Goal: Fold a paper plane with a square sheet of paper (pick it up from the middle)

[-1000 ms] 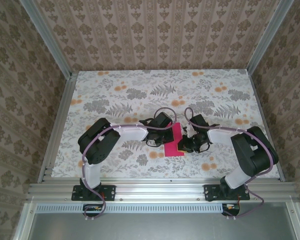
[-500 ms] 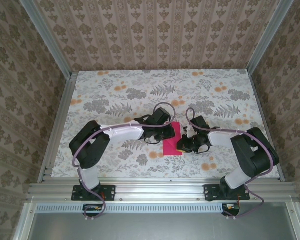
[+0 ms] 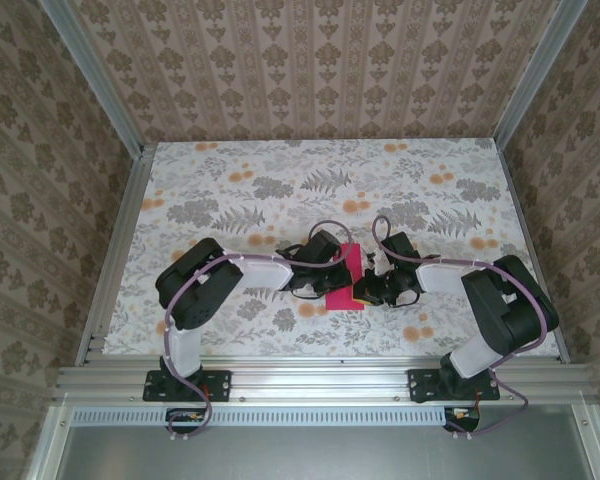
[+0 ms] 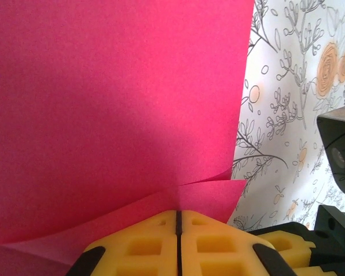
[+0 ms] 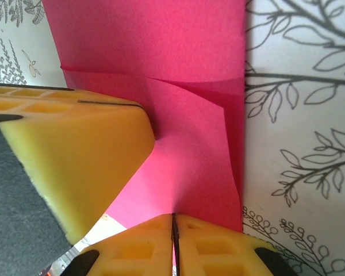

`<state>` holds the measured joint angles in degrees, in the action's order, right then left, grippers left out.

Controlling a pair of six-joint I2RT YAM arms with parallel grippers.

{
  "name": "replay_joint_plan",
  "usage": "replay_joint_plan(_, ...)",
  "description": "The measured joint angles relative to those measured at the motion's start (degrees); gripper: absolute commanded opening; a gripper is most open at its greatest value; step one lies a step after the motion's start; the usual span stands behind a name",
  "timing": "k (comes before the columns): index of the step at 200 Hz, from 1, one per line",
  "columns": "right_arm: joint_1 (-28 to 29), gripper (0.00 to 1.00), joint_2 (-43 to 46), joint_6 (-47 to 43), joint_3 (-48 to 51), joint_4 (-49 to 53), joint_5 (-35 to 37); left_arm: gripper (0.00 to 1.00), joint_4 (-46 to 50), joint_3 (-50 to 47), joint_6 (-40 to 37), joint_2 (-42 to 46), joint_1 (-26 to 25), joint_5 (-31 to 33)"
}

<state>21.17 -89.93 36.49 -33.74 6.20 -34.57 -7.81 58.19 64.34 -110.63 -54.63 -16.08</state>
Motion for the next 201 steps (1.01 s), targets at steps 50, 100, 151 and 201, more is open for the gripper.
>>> replay_joint_plan(50,0.0,0.10,0.0,-0.1,0.1,-0.3,0.0,0.14,-7.3,-4.2,-0.3,0.8,0.8,-0.5)
replay_joint_plan(100,0.1,0.10,0.0,-0.3,0.1,-0.3,0.2,0.16,-7.1,-5.1,-2.5,2.0,3.4,0.2)
replay_joint_plan(151,0.1,0.10,0.0,-0.5,0.2,-0.5,0.1,0.17,-6.2,-5.2,-4.2,2.4,5.6,0.4)
replay_joint_plan(201,0.1,0.10,0.0,-0.5,0.5,-1.0,0.0,0.18,-4.1,-5.9,-5.9,4.0,8.7,1.1)
